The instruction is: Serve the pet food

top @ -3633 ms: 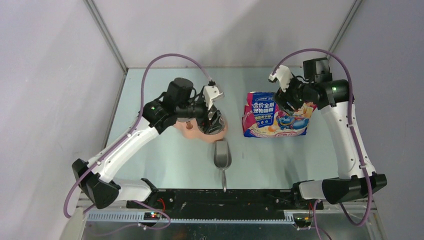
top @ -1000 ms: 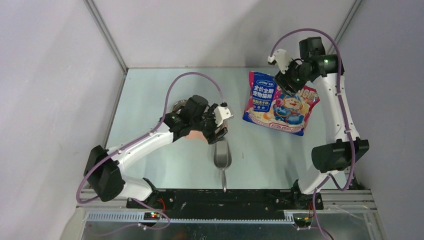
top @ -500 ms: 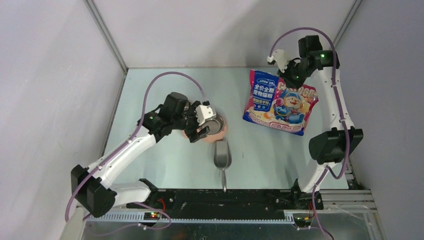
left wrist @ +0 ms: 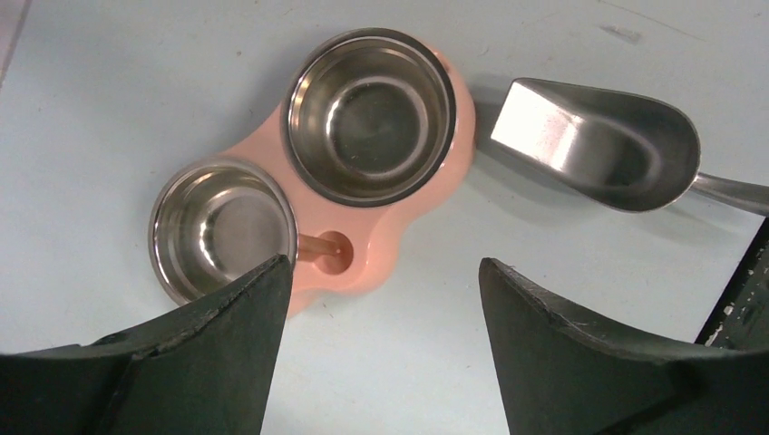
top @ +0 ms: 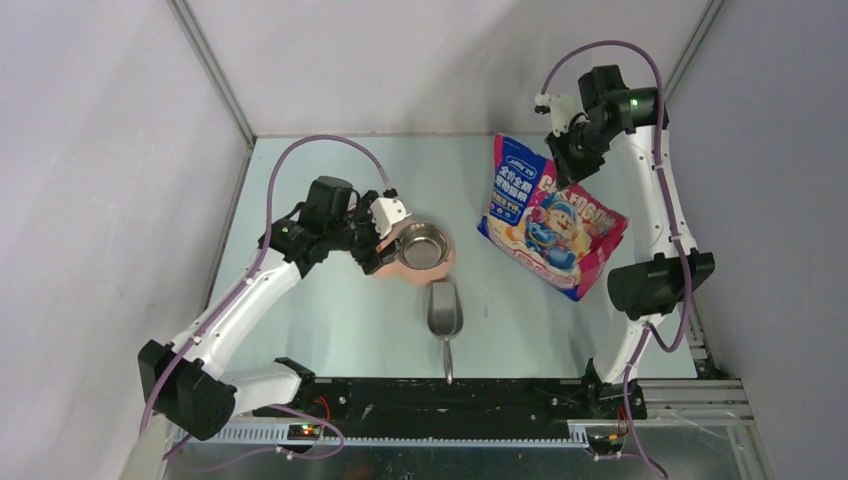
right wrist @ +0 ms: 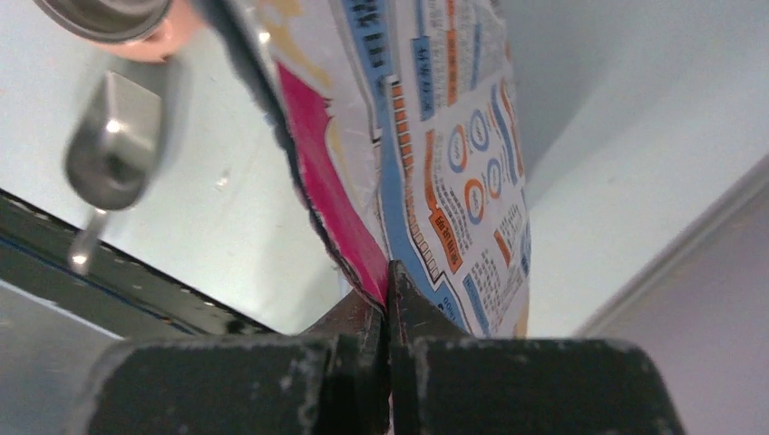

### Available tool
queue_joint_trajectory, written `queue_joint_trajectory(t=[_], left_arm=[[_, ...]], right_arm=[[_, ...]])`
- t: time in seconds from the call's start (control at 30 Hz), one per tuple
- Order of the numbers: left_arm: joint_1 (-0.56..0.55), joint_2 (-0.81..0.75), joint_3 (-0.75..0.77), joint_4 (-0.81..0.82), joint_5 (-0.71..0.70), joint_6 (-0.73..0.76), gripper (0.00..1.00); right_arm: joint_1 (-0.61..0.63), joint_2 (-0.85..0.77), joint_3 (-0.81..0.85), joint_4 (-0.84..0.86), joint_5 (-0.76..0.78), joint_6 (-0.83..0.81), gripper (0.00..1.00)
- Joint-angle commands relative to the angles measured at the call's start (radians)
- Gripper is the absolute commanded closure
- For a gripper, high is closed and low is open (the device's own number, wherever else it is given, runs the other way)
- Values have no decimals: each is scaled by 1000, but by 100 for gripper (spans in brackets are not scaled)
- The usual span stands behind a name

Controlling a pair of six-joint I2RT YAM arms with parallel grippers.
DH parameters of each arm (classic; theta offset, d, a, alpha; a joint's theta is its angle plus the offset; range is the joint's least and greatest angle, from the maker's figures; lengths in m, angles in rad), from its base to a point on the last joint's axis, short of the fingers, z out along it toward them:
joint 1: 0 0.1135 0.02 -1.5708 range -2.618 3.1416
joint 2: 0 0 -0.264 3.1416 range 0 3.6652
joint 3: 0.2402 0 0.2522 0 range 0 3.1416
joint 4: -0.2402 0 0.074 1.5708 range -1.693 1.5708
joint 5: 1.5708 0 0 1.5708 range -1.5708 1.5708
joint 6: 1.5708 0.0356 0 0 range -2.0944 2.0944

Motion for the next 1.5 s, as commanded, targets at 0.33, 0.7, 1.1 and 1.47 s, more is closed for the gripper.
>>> queue_joint_trajectory(t=[0.33, 0.7, 1.1, 1.47], left_arm=[[7, 14, 37, 81, 99, -153, 18], [-84, 119, 285, -59, 167, -96, 13], [-291, 342, 599, 54, 166, -297, 14], [-303, 506, 805, 208, 1, -644, 14]], right_arm=[[1, -113, 60, 148, -266, 510, 100], [-291, -102, 165, 133, -663, 371, 31], [-461, -539, -588, 346, -703, -276, 14], [-399, -484, -638, 572, -640, 179, 25]])
